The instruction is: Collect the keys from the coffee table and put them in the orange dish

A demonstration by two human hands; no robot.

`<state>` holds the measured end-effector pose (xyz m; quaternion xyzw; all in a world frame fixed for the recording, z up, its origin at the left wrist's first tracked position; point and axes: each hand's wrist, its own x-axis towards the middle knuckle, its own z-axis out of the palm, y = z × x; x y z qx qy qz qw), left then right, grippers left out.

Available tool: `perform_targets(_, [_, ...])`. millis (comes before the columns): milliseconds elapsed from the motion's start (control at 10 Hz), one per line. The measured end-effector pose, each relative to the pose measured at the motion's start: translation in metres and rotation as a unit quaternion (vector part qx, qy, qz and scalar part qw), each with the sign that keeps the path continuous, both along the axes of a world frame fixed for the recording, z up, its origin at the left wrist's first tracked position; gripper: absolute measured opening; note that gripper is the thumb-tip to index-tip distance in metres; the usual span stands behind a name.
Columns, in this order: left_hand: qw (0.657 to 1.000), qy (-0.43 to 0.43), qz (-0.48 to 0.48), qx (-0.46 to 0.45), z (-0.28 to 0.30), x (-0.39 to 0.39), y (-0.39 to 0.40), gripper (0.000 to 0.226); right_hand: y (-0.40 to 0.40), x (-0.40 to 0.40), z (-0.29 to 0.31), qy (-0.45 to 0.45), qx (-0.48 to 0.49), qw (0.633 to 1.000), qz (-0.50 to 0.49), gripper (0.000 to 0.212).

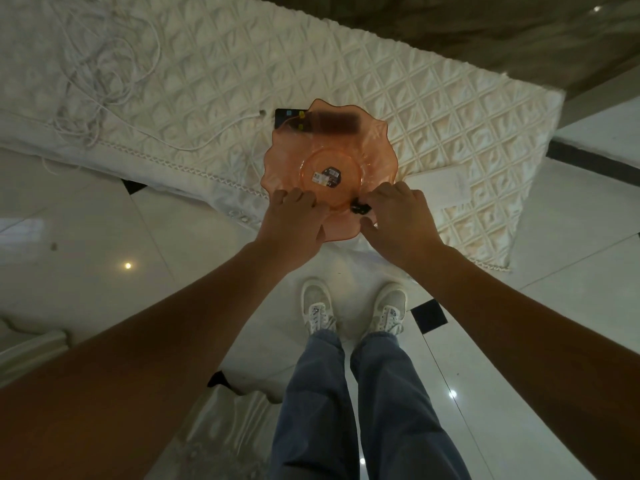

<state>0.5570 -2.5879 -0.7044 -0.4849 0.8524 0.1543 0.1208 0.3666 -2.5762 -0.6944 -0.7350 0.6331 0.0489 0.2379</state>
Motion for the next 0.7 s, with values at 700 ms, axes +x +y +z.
perform_targets(700, [0.987,0.056,0.124,-0.088,0.079,0.004,0.026,0.043,0.009,-0.004,0.083,-0.117,-0.024,0.993,-0.008,0.042])
